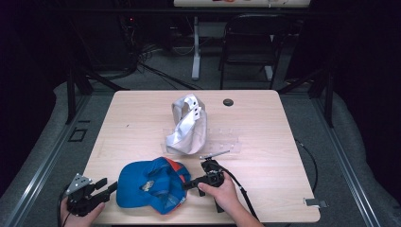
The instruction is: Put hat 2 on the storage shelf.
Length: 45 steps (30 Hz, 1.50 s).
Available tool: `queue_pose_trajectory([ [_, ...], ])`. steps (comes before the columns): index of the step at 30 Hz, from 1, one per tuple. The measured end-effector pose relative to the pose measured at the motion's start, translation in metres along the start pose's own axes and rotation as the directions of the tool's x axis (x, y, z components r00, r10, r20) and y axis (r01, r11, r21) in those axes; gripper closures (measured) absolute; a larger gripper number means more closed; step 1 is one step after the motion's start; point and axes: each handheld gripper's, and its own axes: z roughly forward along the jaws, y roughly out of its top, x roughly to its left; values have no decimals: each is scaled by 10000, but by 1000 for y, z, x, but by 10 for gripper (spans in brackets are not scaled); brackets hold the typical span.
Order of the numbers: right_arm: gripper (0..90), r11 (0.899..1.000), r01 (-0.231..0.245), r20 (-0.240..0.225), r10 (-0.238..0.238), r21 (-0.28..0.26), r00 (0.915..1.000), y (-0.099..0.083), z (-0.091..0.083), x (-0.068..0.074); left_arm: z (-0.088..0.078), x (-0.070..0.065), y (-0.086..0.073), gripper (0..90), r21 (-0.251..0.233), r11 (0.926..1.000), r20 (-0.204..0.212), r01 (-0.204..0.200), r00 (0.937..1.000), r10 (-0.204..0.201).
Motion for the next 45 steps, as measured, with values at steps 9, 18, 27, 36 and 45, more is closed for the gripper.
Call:
queue_pose_trajectory([
  [9, 602, 9994, -269, -183, 274, 237, 9995, 1, 9, -7, 4, -2, 2, 508, 100, 9999, 75, -135, 9999, 134],
  [18, 764, 9988, -466, -731, 478, 180, 9962, -2, 7, -4, 5, -1, 2, 509, 114, 9998, 57, -140, 9999, 139],
  [27, 779, 9977, -675, -894, 677, 49, 9937, -4, -13, -2, 6, -2, 3, 509, 77, 9998, 84, -172, 9998, 171],
  [36, 781, 9946, -1010, -679, 991, -245, 9928, -9, -45, -7, 11, -4, 8, 509, 93, 9994, 243, -321, 9992, 319],
  [45, 784, 9932, -1160, 227, 1162, -68, 9930, -14, -85, -8, 19, -9, 13, 509, 51, 9982, 447, -590, 9973, 587],
])
